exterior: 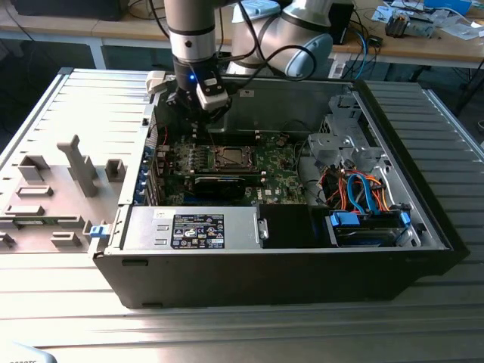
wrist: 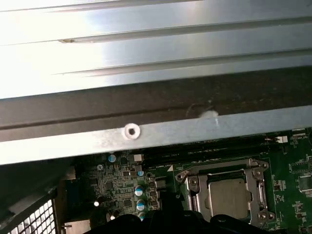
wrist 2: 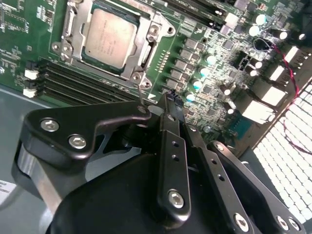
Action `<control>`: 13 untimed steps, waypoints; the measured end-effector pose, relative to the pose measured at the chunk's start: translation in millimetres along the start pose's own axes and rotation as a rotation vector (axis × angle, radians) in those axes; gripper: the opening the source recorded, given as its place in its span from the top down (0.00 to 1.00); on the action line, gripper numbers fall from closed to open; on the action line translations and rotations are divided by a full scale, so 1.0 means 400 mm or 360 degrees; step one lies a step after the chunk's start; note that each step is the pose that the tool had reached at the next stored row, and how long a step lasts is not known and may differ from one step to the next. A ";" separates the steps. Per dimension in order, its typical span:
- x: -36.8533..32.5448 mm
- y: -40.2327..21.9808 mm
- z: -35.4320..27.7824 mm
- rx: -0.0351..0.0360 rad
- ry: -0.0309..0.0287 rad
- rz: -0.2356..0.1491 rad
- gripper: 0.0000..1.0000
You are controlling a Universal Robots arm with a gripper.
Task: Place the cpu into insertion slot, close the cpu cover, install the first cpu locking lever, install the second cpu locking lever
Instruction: 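Install the first cpu locking lever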
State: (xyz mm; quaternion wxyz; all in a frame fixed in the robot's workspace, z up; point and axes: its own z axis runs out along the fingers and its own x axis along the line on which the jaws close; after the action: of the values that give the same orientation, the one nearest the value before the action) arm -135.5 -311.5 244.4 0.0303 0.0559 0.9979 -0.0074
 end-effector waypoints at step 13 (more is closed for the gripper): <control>0.010 0.017 -0.027 -0.0004 -0.00006 -0.0061 0.89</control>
State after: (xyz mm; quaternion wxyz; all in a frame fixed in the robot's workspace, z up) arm -139.4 -303.9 254.7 0.0304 0.0366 0.9988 -0.0069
